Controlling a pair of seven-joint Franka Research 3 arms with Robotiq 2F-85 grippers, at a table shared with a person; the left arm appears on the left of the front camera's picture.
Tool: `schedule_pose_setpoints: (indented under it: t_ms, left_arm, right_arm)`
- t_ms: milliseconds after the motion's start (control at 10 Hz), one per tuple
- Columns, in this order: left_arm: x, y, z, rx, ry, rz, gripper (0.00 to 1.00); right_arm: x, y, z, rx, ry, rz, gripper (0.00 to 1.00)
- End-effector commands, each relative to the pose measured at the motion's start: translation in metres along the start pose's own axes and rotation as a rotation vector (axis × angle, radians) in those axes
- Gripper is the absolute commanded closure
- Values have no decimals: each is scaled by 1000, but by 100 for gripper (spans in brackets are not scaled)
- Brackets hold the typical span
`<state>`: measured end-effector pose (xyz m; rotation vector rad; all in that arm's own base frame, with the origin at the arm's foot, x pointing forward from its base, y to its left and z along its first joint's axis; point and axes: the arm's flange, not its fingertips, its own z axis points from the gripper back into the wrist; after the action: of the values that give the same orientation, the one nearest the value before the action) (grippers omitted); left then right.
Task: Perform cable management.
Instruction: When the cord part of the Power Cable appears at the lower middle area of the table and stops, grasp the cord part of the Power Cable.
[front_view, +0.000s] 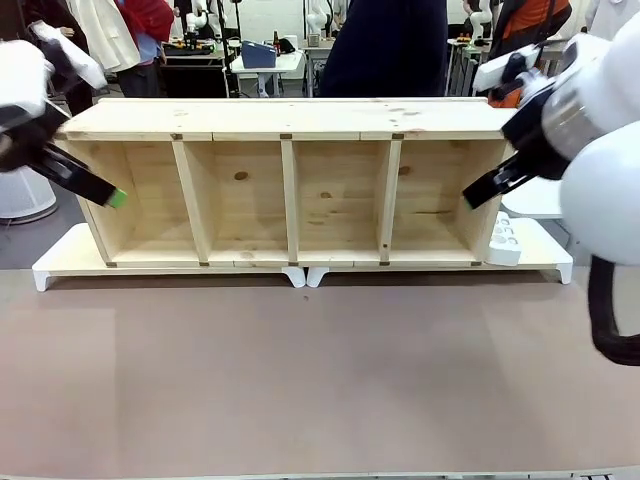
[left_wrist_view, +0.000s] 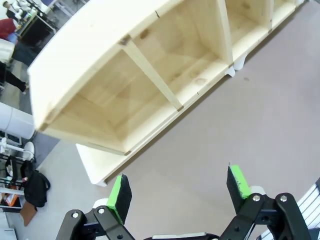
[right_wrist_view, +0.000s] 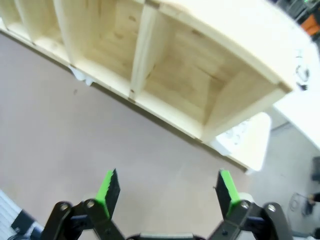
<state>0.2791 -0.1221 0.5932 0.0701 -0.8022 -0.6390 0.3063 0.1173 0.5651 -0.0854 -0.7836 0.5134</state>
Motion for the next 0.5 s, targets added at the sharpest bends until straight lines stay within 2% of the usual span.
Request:
schedule_pose_setpoints:
  t_ms: [0, 100, 400]
  left_arm:
    - [-98, -19, 17, 37, -54, -10, 0]
    - [-109, -18, 30, 60, -69, 7, 0]
    - [-126, -6, 26, 51, -52, 55, 0]
  right_arm:
    - [-78, 7, 17, -50, -26, -20, 0]
    - [-85, 8, 27, -54, -52, -31, 0]
    - [-93, 11, 30, -45, -83, -48, 0]
